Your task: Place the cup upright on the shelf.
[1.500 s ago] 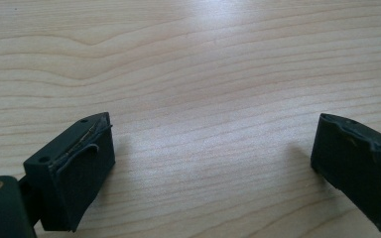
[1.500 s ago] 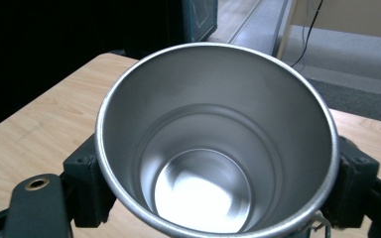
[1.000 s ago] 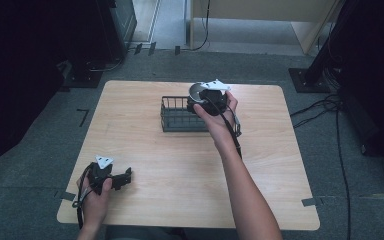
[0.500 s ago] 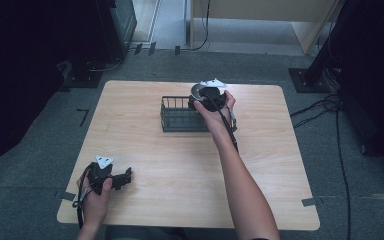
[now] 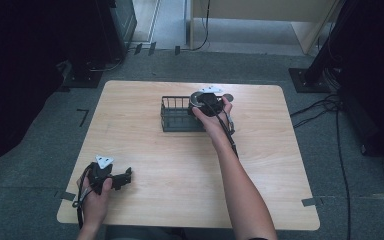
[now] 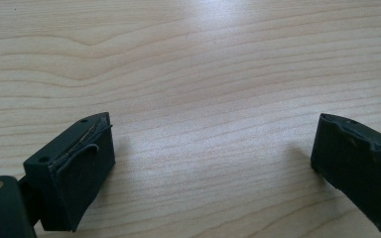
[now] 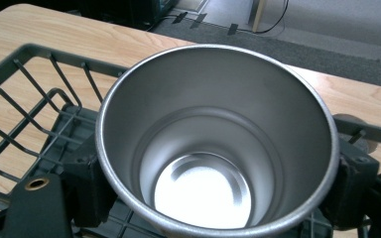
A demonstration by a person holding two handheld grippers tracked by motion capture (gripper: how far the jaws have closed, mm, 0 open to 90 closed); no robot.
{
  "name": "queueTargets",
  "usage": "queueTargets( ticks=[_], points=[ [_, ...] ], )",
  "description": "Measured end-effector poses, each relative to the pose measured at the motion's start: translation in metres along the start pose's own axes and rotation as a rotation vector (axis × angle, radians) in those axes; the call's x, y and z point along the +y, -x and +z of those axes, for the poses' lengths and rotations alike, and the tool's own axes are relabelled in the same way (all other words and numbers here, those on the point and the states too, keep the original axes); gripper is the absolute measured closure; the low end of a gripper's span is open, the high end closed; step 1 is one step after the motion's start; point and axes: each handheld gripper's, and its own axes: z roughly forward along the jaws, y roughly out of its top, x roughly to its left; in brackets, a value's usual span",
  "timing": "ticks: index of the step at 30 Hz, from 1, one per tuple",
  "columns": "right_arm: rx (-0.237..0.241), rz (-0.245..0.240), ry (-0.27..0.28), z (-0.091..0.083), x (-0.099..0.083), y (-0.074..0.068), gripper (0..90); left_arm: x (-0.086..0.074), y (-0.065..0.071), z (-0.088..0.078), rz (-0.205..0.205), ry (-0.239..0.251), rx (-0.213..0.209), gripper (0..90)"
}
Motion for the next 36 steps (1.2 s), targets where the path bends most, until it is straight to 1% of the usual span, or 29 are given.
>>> queueTargets(
  ticks=[4, 5, 7, 8, 10, 12, 17, 21, 24, 30, 36],
  points=[
    [0.009, -0.003, -0.001, -0.001, -0.002, 0.001, 18.3, 0.000, 0.000, 0.000, 0.000, 0.000, 0.000, 3.7],
    [0.014, 0.006, -0.002, -0.002, -0.002, 0.002, 17.4, 0.000, 0.000, 0.000, 0.000, 0.000, 0.000, 3.8],
    [0.025, 0.040, -0.003, -0.005, -0.002, 0.006, 12.1, 0.000, 0.000, 0.000, 0.002, -0.002, 0.000, 3.8],
    [0.031, 0.046, -0.001, -0.006, -0.002, 0.008, 12.1, 0.000, 0.000, 0.000, 0.002, -0.001, 0.000, 3.7],
    [0.044, 0.067, 0.022, -0.011, -0.003, 0.012, 11.4, 0.000, 0.000, 0.000, 0.002, -0.002, 0.000, 3.7],
    [0.058, 0.072, 0.040, -0.018, -0.003, 0.014, 9.6, 0.000, 0.000, 0.000, 0.002, -0.002, 0.000, 3.8],
    [0.080, 0.053, 0.092, -0.038, -0.007, 0.018, 9.1, 0.000, 0.000, 0.000, 0.002, -0.002, 0.000, 3.7],
    [0.110, 0.067, 0.138, -0.056, -0.010, 0.020, 9.5, 0.000, 0.000, 0.000, 0.002, -0.002, 0.000, 3.8],
    [0.113, 0.058, 0.138, -0.066, -0.017, 0.022, 9.7, 0.000, 0.000, 0.000, 0.002, -0.002, 0.000, 3.7],
    [0.113, 0.068, 0.141, -0.082, -0.035, 0.030, 11.2, 0.000, 0.000, 0.000, 0.002, -0.002, 0.000, 3.8],
    [0.096, 0.078, 0.117, -0.087, -0.056, 0.040, 12.1, 0.000, 0.000, 0.000, 0.002, 0.000, 0.000, 3.7]
  ],
)
